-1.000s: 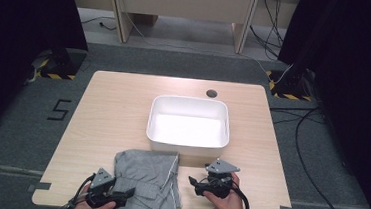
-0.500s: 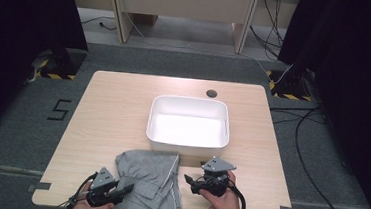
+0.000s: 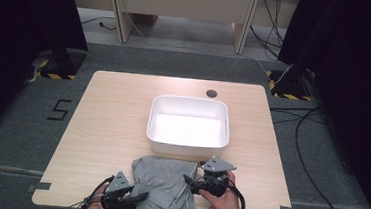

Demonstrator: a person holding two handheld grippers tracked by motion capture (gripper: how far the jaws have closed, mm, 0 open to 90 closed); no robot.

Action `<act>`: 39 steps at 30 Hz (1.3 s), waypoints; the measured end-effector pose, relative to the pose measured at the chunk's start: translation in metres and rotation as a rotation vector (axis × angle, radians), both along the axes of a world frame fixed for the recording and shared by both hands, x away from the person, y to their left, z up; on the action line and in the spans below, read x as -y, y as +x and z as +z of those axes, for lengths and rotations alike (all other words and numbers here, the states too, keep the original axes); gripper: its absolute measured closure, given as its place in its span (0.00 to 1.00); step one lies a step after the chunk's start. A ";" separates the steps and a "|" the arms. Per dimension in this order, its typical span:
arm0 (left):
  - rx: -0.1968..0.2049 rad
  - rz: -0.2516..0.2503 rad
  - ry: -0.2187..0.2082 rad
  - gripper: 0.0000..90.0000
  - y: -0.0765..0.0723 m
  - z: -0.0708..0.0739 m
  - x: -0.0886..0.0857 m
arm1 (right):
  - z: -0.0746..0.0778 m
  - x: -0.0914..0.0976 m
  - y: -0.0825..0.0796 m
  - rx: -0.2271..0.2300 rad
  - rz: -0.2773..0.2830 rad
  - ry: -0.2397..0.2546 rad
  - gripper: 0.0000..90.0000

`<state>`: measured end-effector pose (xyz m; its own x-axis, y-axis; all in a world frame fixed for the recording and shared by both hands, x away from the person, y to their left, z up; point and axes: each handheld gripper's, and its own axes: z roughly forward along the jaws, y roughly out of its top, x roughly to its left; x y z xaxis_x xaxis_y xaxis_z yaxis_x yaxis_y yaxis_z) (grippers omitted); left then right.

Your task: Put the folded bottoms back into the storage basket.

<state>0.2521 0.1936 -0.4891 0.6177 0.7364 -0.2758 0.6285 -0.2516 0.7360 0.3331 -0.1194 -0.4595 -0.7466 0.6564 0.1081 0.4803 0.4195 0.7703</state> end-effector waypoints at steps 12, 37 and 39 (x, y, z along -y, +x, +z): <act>-0.036 0.118 0.025 0.44 0.013 0.003 -0.027 | -0.012 0.001 0.003 -0.071 0.027 -0.022 0.24; -0.018 0.108 0.073 0.60 0.009 0.002 -0.013 | -0.029 -0.014 0.030 -0.179 0.074 0.060 0.30; -0.015 0.105 0.054 0.63 0.009 0.000 -0.012 | -0.030 -0.016 0.027 -0.174 0.091 0.070 0.38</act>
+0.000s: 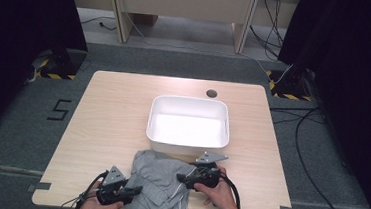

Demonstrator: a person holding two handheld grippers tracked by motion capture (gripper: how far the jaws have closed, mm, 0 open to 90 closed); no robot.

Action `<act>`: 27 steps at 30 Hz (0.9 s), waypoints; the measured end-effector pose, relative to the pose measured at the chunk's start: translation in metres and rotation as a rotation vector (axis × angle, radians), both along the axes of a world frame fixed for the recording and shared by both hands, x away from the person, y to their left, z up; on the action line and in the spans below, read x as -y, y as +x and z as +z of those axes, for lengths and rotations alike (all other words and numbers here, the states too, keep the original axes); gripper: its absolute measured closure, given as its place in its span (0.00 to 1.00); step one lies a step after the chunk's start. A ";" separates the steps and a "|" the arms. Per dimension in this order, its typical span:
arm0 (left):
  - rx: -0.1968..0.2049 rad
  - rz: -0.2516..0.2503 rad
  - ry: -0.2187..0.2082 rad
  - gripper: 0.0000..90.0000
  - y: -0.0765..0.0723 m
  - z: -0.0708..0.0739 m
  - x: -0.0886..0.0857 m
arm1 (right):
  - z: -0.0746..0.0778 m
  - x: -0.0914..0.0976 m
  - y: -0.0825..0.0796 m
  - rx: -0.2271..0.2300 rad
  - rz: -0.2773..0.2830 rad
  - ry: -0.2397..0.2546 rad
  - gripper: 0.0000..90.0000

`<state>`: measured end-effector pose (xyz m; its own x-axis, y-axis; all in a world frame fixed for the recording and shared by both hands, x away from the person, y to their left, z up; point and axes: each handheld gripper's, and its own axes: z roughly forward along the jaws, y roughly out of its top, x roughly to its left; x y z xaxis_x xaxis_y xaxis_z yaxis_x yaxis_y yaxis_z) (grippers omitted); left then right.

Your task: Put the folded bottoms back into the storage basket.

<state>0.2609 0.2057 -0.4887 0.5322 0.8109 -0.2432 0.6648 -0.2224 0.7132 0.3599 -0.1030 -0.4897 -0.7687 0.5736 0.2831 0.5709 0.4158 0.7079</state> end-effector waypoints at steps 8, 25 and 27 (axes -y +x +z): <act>0.032 -0.033 0.011 0.77 -0.004 0.001 -0.001 | 0.002 0.002 -0.012 0.029 -0.023 0.045 0.71; 0.087 -0.144 -0.046 0.82 -0.024 0.035 0.002 | 0.045 0.008 -0.038 0.219 -0.002 0.083 0.79; 0.091 -0.152 -0.050 0.82 -0.024 0.038 0.002 | 0.052 0.010 -0.040 0.234 0.001 0.087 0.79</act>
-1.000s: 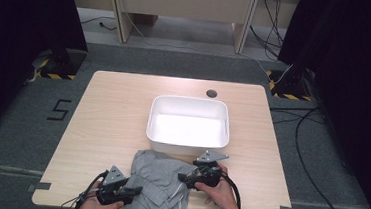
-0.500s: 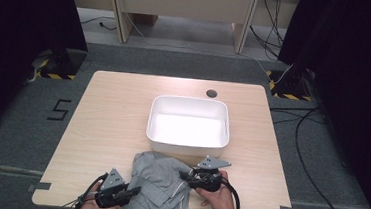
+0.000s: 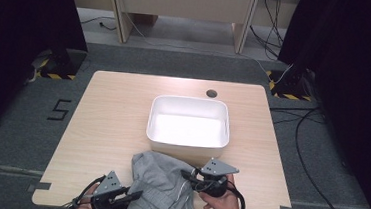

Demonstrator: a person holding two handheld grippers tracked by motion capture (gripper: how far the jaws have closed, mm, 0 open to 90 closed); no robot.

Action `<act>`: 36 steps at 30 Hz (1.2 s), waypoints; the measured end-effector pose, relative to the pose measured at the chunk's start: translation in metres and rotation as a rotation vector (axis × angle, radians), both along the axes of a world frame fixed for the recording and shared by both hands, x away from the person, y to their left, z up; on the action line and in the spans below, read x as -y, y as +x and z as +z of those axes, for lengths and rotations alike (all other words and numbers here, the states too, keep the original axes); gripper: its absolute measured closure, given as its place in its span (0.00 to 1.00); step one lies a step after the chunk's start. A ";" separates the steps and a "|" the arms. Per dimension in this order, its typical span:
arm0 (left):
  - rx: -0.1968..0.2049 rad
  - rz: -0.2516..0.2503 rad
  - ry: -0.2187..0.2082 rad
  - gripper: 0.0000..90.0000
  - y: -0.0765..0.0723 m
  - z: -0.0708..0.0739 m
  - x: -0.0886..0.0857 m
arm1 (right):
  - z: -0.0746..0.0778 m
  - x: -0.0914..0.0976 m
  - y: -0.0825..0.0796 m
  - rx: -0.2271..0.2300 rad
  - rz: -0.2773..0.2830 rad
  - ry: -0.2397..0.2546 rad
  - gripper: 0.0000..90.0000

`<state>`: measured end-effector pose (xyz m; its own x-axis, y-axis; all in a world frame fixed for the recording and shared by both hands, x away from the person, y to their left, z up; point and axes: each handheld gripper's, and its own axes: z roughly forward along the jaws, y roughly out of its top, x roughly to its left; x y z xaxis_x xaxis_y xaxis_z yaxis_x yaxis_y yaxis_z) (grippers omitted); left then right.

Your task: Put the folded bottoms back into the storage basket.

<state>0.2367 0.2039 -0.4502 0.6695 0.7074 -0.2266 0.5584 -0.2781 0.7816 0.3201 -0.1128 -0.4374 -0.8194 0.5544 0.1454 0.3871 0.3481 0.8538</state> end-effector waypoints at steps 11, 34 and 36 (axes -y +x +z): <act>0.043 -0.046 -0.041 0.82 0.008 0.041 0.000 | 0.039 0.003 -0.002 0.085 0.009 0.016 0.80; 0.108 -0.107 -0.062 0.82 0.065 0.121 0.016 | 0.135 0.016 0.038 0.169 0.000 0.006 0.80; 0.107 -0.109 -0.060 0.82 0.070 0.125 0.017 | 0.137 0.016 0.040 0.171 0.000 0.008 0.80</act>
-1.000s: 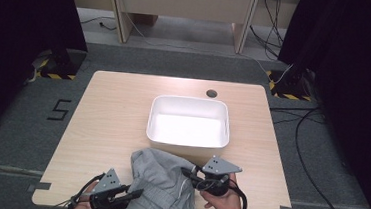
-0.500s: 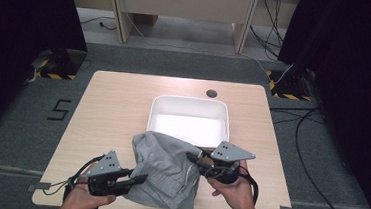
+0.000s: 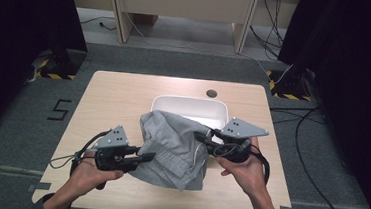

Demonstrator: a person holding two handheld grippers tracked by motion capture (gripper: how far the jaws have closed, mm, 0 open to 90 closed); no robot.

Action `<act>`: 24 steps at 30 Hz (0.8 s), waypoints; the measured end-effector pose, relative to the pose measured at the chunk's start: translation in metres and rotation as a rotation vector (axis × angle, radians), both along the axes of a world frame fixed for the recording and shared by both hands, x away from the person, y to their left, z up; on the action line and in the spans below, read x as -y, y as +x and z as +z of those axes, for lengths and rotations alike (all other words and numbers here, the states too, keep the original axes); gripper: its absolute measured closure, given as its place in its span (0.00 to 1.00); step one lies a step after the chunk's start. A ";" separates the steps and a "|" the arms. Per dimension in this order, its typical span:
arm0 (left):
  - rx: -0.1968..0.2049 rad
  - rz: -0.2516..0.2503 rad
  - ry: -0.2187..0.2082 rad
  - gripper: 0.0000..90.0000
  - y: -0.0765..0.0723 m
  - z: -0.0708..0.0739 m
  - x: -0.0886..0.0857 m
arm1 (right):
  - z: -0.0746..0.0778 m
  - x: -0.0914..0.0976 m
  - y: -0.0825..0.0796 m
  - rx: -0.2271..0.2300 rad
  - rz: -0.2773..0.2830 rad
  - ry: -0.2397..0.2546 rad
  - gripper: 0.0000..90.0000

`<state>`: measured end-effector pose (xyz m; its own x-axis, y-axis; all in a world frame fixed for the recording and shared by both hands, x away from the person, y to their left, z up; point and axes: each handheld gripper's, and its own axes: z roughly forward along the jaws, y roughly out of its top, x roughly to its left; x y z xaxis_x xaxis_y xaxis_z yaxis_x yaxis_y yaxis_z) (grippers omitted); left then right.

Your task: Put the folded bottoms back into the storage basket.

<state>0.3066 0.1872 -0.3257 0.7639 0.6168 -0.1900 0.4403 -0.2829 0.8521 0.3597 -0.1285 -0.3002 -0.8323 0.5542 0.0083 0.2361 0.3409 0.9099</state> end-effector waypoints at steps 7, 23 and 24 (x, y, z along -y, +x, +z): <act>-0.018 0.009 -0.002 0.82 0.018 0.007 0.000 | 0.012 -0.002 0.011 0.011 -0.003 -0.018 0.80; 0.017 0.050 -0.026 0.83 0.052 0.025 0.006 | 0.038 -0.003 0.049 0.009 -0.031 -0.027 0.80; 0.019 0.053 -0.025 0.83 0.054 0.026 0.007 | 0.040 -0.003 0.052 0.005 -0.039 -0.033 0.80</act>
<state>0.3608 0.1801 -0.2999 0.7339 0.6515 -0.1922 0.4381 -0.2378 0.8669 0.4114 -0.1252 -0.2600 -0.8102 0.5860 -0.0145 0.2455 0.3616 0.8994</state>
